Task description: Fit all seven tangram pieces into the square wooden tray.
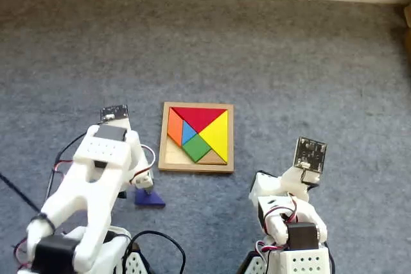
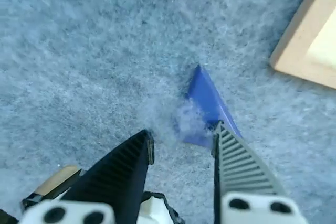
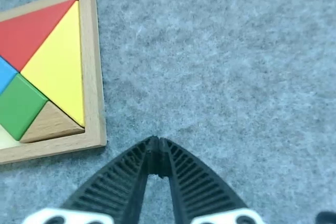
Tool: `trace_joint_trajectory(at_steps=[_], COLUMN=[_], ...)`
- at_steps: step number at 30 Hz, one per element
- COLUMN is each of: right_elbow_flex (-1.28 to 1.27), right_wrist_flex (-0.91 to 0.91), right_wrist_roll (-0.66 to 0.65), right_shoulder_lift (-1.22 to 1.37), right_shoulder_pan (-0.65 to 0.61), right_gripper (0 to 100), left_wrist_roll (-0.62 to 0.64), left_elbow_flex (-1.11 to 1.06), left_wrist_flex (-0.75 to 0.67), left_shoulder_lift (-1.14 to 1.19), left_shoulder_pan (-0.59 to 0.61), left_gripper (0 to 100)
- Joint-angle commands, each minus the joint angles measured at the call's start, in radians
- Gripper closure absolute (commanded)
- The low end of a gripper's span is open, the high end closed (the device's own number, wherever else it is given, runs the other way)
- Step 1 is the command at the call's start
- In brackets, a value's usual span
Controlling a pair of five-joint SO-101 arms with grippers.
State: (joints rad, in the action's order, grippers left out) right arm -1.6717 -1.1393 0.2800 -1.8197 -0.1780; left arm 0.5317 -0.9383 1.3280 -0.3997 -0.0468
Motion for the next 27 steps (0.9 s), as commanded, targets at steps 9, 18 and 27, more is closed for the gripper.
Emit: trace_joint_trajectory(at_steps=[9, 18, 27], right_elbow_flex=[-0.157, -0.157, -0.157], right_wrist_flex=[0.033, 0.033, 0.033], right_wrist_roll=[-0.005, -0.005, -0.005], right_shoulder_lift=[-0.015, -0.015, -0.015], right_shoulder_pan=[0.012, 0.012, 0.012], right_gripper=[99.1, 99.1, 99.1], left_wrist_roll=[0.141, 0.219, 0.213], left_elbow_flex=[-0.07, -0.111, -0.108], left_wrist_flex=[-0.224, -0.293, -0.301], left_shoulder_lift=[0.064, 0.064, 0.062], left_shoulder_pan=[-0.137, -0.174, -0.173], left_gripper=[81, 64, 89])
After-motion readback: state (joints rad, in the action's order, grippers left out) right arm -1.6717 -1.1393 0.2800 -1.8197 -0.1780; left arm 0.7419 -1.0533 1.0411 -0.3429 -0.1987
